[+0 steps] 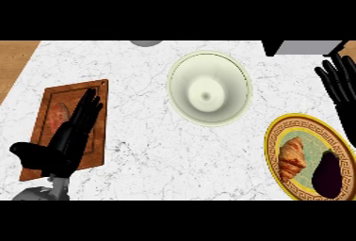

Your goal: Pick the croissant from the plate and place it in the bowl

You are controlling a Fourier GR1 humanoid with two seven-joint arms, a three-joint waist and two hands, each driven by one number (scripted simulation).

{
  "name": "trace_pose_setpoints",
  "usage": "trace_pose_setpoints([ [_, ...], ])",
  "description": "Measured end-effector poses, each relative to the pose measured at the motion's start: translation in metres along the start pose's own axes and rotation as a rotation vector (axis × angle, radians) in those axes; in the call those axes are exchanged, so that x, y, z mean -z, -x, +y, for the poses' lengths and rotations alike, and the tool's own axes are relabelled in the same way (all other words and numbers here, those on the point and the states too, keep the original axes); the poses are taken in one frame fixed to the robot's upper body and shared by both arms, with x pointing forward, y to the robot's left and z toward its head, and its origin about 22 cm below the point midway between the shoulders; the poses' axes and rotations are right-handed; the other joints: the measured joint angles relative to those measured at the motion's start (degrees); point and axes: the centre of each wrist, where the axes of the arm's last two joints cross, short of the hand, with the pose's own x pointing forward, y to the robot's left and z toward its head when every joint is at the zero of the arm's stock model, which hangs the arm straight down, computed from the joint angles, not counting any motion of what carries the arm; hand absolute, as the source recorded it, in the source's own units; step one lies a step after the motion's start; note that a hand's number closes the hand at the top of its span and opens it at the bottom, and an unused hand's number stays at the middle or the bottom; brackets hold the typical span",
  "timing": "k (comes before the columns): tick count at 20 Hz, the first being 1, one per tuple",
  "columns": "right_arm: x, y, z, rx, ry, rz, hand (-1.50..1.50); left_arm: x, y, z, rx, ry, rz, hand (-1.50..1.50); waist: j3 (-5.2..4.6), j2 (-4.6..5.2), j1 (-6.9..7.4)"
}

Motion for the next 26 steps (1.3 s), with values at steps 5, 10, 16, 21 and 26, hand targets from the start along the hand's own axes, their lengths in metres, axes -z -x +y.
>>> trace_pose_setpoints([
  [5,0.016,0.027,0.046,0.011,-0.037,0.173,-1.5,0.02,-0.025,0.027,0.056,-0.08,-0.115,0.0,0.17,0.48,1.45],
  [10,0.007,0.047,0.046,-0.358,0.041,0.327,-1.5,0.029,-0.04,0.047,0.093,-0.157,-0.178,0.0,-0.2,0.38,1.31],
  [16,-0.013,0.064,0.113,-0.643,0.089,0.337,-1.5,0.035,-0.042,0.07,0.104,-0.215,-0.192,0.0,0.0,0.06,0.02],
  [21,-0.012,0.048,0.138,-0.864,0.043,0.407,-1.5,0.038,-0.037,0.083,0.102,-0.239,-0.191,0.0,-0.03,-0.25,-0.97],
  [26,0.009,0.013,0.146,-1.047,0.019,0.566,-1.5,0.036,-0.033,0.089,0.103,-0.241,-0.187,0.0,-0.06,-0.55,-1.2],
])
